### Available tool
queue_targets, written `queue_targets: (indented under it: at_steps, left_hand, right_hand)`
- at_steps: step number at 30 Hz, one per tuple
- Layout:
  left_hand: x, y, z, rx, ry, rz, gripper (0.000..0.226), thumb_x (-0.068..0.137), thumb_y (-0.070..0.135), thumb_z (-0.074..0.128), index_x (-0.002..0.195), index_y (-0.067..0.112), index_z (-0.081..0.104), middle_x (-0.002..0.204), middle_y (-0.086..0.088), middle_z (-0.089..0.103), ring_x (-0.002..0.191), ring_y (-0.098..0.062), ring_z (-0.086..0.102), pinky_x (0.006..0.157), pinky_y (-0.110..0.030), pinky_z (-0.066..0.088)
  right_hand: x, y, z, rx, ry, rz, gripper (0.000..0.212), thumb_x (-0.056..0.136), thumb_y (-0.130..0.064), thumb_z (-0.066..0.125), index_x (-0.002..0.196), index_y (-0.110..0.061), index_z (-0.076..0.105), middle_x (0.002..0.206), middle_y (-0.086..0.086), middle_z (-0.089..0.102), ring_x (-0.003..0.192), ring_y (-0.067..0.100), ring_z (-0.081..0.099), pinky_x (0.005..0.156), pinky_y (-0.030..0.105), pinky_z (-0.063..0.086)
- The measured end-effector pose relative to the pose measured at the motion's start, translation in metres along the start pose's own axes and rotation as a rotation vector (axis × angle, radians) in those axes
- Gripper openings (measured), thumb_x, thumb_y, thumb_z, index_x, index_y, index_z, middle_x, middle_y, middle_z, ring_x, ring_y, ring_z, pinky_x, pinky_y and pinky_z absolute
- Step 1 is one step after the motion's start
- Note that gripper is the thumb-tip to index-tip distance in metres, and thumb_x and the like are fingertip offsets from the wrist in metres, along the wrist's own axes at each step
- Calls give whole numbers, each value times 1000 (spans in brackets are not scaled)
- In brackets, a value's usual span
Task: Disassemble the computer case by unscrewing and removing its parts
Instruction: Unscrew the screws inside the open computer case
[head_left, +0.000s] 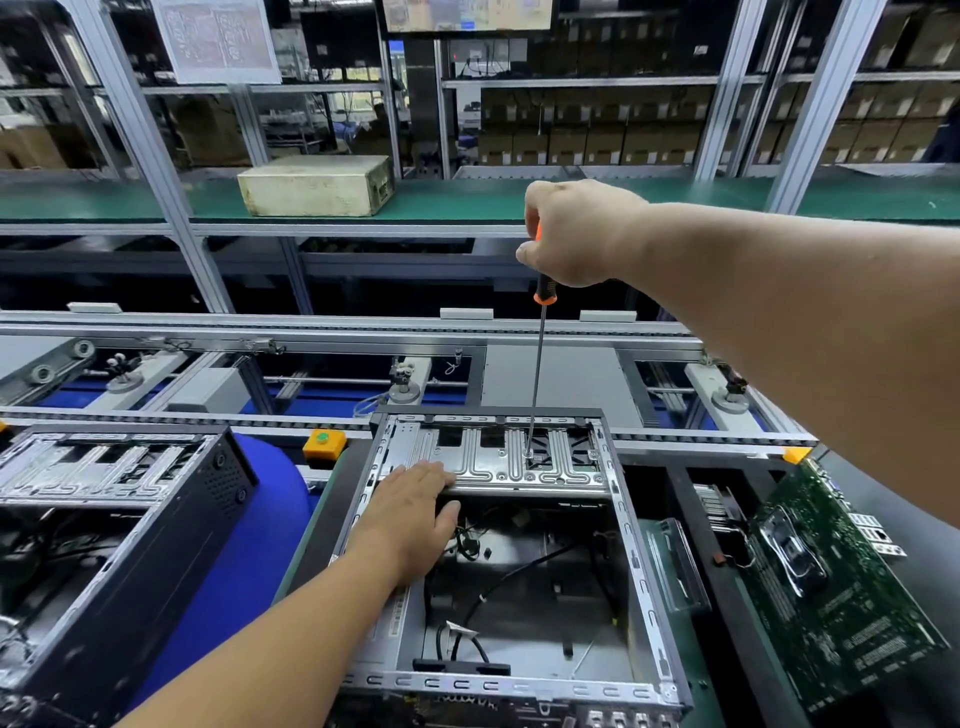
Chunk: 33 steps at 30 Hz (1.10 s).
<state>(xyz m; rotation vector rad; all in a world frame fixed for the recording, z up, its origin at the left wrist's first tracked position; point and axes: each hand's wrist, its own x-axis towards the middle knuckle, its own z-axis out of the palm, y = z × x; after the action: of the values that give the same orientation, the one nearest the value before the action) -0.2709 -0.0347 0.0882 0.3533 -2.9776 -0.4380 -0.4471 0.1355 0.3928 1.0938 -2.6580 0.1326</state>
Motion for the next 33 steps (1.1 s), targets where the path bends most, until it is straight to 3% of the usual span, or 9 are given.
queue_targets:
  at_steps: [7,13,17,20,23,25,33]
  left_hand:
    - [0,0,1,4,-6,-5,50,108,47,41,154,28,44,166,6,37,155,-13,26,131,-34,6]
    - [0,-1,1,6,-6,-3,51,107,48,40,154,29,44,165,7,37,155,-12,25,131,-34,5]
    - [-1,0,0,6,-7,-2,50,108,47,40,155,29,43,166,6,36,156,-13,25,131,-34,5]
    - [-1,2,-1,5,-2,-4,50,108,46,41,155,27,44,166,5,37,155,-14,26,131,-34,5]
    - [-1,3,-2,8,-1,-3,50,108,45,42,155,27,44,165,5,37,155,-14,26,131,-34,6]
    - [-2,3,-2,9,1,-2,50,108,45,42,155,27,44,165,6,38,155,-14,27,131,-34,6]
    - [-2,3,-2,10,-4,-1,50,108,46,42,154,27,44,163,6,39,154,-14,29,132,-36,10]
  right_hand:
    - [-3,-4,-4,261,-97,46,26,92,-15,56,117,-22,54,104,0,56,87,19,56,67,34,49]
    - [-5,-6,-7,323,-107,35,28,91,-12,54,115,-24,57,103,-3,56,87,15,55,62,30,45]
    - [-7,-6,-5,239,-102,15,26,89,-21,56,115,-23,54,102,-2,57,88,18,55,69,36,48]
    - [-7,-3,-1,-13,-10,-16,24,93,-38,52,110,-22,47,99,0,59,86,23,56,70,40,48]
    - [-4,-1,2,-191,49,-4,45,97,-62,44,116,-21,44,98,2,55,91,31,57,69,41,45]
    - [-3,-1,3,-206,56,9,49,98,-65,43,118,-21,46,99,3,53,93,32,56,70,41,44]
    - [-6,-2,-1,193,-54,17,23,99,-25,60,120,-20,52,111,3,59,96,26,56,73,36,44]
